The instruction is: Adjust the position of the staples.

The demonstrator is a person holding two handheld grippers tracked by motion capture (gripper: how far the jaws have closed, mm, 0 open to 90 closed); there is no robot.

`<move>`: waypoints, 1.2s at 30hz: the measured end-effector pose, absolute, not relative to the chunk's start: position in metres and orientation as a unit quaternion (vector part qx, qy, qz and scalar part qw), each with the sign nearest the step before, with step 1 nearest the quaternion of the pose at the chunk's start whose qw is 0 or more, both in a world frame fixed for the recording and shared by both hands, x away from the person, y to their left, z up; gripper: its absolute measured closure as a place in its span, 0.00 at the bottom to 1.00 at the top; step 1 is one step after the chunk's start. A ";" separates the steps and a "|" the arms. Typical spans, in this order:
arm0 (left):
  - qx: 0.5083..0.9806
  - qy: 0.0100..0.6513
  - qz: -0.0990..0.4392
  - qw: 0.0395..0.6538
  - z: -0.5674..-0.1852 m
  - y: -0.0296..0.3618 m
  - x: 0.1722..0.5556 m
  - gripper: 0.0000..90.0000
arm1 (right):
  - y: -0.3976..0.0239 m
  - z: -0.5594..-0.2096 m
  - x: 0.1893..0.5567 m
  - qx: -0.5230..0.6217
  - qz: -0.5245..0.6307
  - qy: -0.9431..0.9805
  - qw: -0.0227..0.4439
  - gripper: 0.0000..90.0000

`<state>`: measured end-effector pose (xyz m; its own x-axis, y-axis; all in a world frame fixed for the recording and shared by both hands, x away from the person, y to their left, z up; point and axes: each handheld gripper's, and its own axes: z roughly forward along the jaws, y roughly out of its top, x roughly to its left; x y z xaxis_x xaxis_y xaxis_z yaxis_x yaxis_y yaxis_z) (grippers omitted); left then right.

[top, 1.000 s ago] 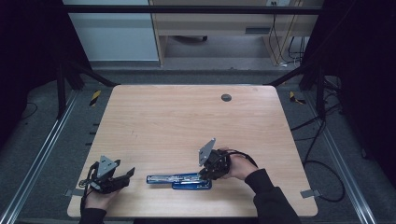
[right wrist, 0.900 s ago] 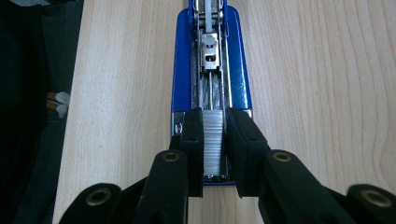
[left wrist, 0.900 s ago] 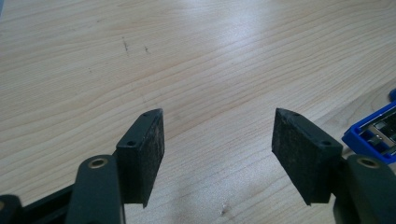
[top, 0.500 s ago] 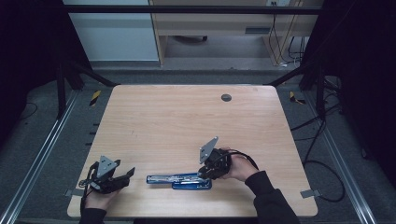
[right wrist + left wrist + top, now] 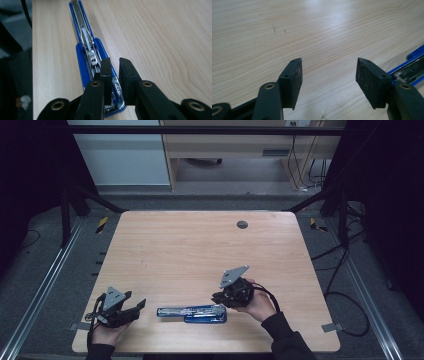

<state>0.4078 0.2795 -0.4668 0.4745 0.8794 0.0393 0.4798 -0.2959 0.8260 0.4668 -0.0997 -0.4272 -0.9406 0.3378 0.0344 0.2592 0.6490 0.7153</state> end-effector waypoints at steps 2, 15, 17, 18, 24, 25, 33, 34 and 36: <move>0.764 0.442 0.253 0.397 -0.466 0.277 0.407 0.44 | -0.105 -0.427 0.463 0.181 0.393 0.899 0.063 0.95; 0.777 0.408 0.239 0.415 -0.460 0.259 0.402 0.53 | -0.144 -0.440 0.431 0.250 0.456 0.849 0.094 1.00; 0.778 0.404 0.240 0.417 -0.459 0.258 0.402 0.54 | -0.147 -0.445 0.427 0.258 0.459 0.844 0.100 1.00; 0.778 0.403 0.237 0.421 -0.459 0.259 0.401 0.54 | -0.148 -0.447 0.425 0.258 0.460 0.844 0.101 1.00; 0.780 0.392 0.229 0.430 -0.457 0.259 0.400 0.51 | -0.149 -0.457 0.413 0.271 0.466 0.836 0.100 1.00; 0.781 0.391 0.229 0.430 -0.457 0.259 0.400 0.51 | -0.149 -0.458 0.412 0.274 0.467 0.835 0.102 1.00; 0.797 0.370 0.213 0.427 -0.458 0.254 0.399 0.47 | -0.142 -0.469 0.406 0.274 0.462 0.838 0.098 1.00; 0.800 0.367 0.210 0.426 -0.458 0.254 0.399 0.47 | -0.141 -0.470 0.406 0.274 0.462 0.838 0.097 1.00; 0.807 0.360 0.200 0.422 -0.459 0.252 0.400 0.45 | -0.138 -0.473 0.406 0.273 0.457 0.841 0.096 1.00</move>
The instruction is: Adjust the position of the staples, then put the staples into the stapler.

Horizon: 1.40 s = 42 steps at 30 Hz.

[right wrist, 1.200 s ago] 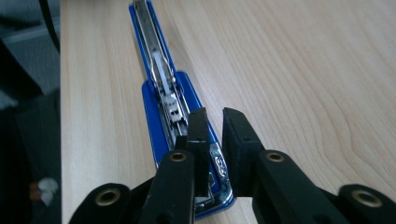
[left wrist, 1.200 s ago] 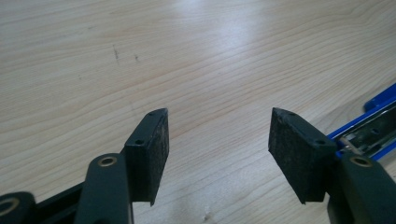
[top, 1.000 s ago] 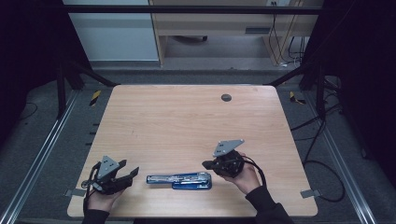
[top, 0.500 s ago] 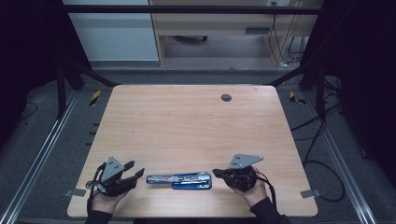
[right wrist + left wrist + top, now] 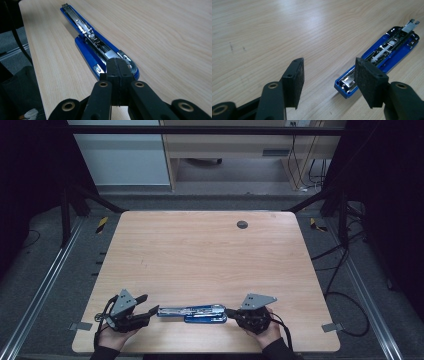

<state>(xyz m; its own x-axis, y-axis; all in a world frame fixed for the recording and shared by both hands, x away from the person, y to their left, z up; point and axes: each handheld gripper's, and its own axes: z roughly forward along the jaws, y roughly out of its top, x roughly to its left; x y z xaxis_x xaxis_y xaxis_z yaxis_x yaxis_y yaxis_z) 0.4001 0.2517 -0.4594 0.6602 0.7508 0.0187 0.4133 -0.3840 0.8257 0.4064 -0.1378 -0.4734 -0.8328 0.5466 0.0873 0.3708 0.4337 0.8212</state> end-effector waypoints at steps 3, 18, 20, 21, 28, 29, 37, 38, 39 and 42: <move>0.815 0.354 0.196 0.415 -0.460 0.249 0.400 0.44 | -0.133 -0.477 0.405 0.268 0.450 0.846 0.096 1.00; 0.858 0.304 0.155 0.383 -0.468 0.239 0.405 0.43 | -0.123 -0.488 0.404 0.264 0.434 0.857 0.089 1.00; 0.860 0.300 0.150 0.383 -0.468 0.238 0.407 0.43 | -0.123 -0.488 0.404 0.266 0.430 0.858 0.090 1.00; 0.862 0.298 0.146 0.384 -0.469 0.238 0.407 0.42 | -0.123 -0.488 0.404 0.267 0.433 0.856 0.091 1.00; 0.875 0.285 0.133 0.368 -0.474 0.233 0.415 0.42 | -0.122 -0.489 0.404 0.271 0.432 0.855 0.094 1.00; 0.877 0.282 0.131 0.367 -0.474 0.233 0.416 0.43 | -0.122 -0.490 0.404 0.270 0.431 0.856 0.094 1.00; 0.886 0.264 0.111 0.364 -0.479 0.229 0.424 0.46 | -0.120 -0.492 0.406 0.272 0.426 0.858 0.094 1.00; 0.888 0.260 0.108 0.364 -0.480 0.229 0.424 0.47 | -0.119 -0.493 0.406 0.271 0.426 0.858 0.097 1.00; 0.889 0.258 0.106 0.363 -0.480 0.228 0.424 0.47 | -0.119 -0.494 0.406 0.270 0.425 0.859 0.095 1.00; 0.891 0.251 0.103 0.364 -0.480 0.228 0.425 0.48 | -0.118 -0.494 0.406 0.270 0.422 0.860 0.094 1.00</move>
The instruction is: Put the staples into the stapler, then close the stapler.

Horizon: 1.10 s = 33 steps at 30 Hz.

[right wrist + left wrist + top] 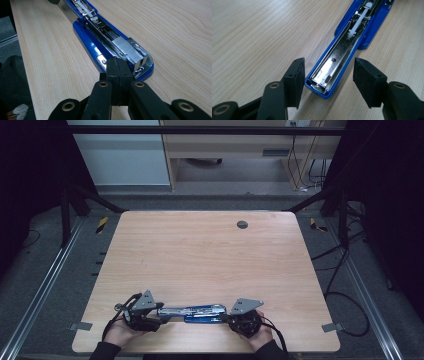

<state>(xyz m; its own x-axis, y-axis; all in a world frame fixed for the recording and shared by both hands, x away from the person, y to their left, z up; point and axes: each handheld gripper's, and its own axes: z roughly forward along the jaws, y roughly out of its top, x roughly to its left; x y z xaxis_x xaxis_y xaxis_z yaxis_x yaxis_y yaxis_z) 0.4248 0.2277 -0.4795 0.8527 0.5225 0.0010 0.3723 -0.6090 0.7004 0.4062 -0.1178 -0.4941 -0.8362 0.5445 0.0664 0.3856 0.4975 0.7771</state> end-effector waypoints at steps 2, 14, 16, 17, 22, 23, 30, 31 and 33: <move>0.892 0.250 0.102 0.362 -0.479 0.228 0.426 0.50 | -0.117 -0.494 0.406 0.270 0.423 0.860 0.094 1.00; 0.903 0.229 0.081 0.355 -0.479 0.227 0.435 0.52 | -0.117 -0.495 0.407 0.271 0.425 0.858 0.096 1.00; 0.903 0.227 0.079 0.355 -0.480 0.226 0.436 0.53 | -0.117 -0.495 0.407 0.270 0.426 0.858 0.096 1.00; 0.904 0.226 0.079 0.356 -0.480 0.226 0.436 0.53 | -0.117 -0.495 0.407 0.271 0.425 0.858 0.096 1.00; 0.904 0.222 0.077 0.356 -0.480 0.226 0.436 0.54 | -0.117 -0.495 0.408 0.269 0.426 0.858 0.098 1.00; 0.905 0.222 0.077 0.355 -0.479 0.226 0.436 0.54 | -0.117 -0.495 0.408 0.269 0.426 0.858 0.097 1.00; 0.912 0.211 0.076 0.343 -0.477 0.225 0.438 0.55 | -0.117 -0.495 0.407 0.272 0.427 0.857 0.097 1.00; 0.913 0.209 0.076 0.342 -0.477 0.225 0.438 0.55 | -0.117 -0.495 0.407 0.272 0.426 0.857 0.096 1.00; 0.916 0.203 0.076 0.339 -0.477 0.225 0.439 0.55 | -0.117 -0.495 0.408 0.270 0.428 0.857 0.094 1.00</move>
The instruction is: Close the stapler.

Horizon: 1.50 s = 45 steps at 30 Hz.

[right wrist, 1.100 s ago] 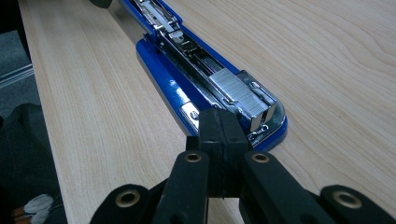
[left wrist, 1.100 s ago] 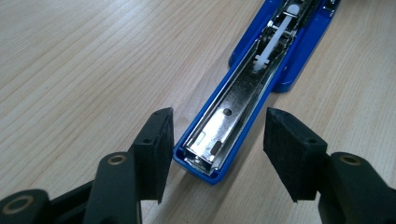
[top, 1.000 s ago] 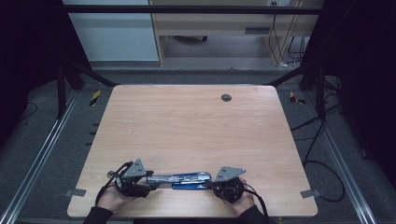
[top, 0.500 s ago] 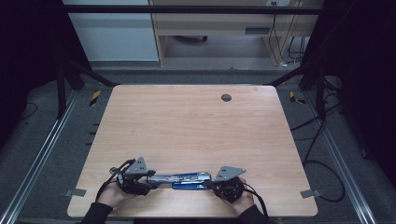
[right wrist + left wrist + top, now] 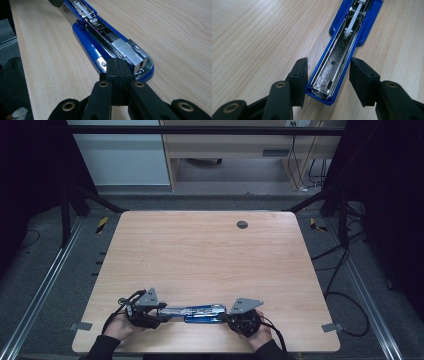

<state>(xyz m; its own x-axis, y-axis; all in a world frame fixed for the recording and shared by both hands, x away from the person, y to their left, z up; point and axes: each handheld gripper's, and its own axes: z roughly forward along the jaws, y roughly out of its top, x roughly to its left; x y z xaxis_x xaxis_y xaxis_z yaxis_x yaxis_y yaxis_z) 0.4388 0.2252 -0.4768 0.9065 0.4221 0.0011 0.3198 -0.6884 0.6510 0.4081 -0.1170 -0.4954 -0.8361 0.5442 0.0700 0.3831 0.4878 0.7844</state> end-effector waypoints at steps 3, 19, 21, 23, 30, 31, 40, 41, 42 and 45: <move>0.921 0.192 0.070 0.333 -0.476 0.225 0.442 0.57 | -0.117 -0.495 0.408 0.269 0.428 0.858 0.092 1.00; 0.946 0.147 0.055 0.285 -0.469 0.220 0.450 0.62 | -0.117 -0.495 0.409 0.267 0.428 0.859 0.089 1.00; 0.947 0.144 0.054 0.282 -0.469 0.219 0.451 0.62 | -0.117 -0.495 0.409 0.266 0.428 0.859 0.089 1.00; 0.949 0.143 0.052 0.277 -0.468 0.219 0.451 0.62 | -0.116 -0.496 0.409 0.266 0.429 0.858 0.090 1.00; 0.952 0.137 0.051 0.269 -0.466 0.217 0.452 0.63 | -0.116 -0.496 0.409 0.266 0.429 0.858 0.091 1.00; 0.952 0.137 0.051 0.269 -0.466 0.217 0.452 0.63 | -0.116 -0.496 0.409 0.266 0.430 0.858 0.091 1.00; 0.955 0.134 0.049 0.259 -0.463 0.215 0.453 0.64 | -0.116 -0.496 0.409 0.266 0.431 0.857 0.090 1.00; 0.956 0.132 0.049 0.257 -0.462 0.215 0.453 0.64 | -0.116 -0.496 0.409 0.266 0.432 0.857 0.090 1.00; 0.955 0.136 0.048 0.260 -0.462 0.214 0.452 0.64 | -0.116 -0.496 0.409 0.266 0.432 0.857 0.090 1.00; 0.958 0.129 0.049 0.251 -0.460 0.214 0.453 0.64 | -0.116 -0.496 0.409 0.266 0.432 0.857 0.090 1.00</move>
<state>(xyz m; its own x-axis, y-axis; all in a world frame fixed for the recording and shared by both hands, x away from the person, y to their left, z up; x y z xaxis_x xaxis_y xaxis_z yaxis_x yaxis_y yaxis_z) 0.4535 0.2137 -0.4596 0.9621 0.2710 0.0290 0.2220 -0.8409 0.4935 0.4095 -0.1161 -0.4965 -0.8423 0.5336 0.0758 0.3780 0.4846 0.7888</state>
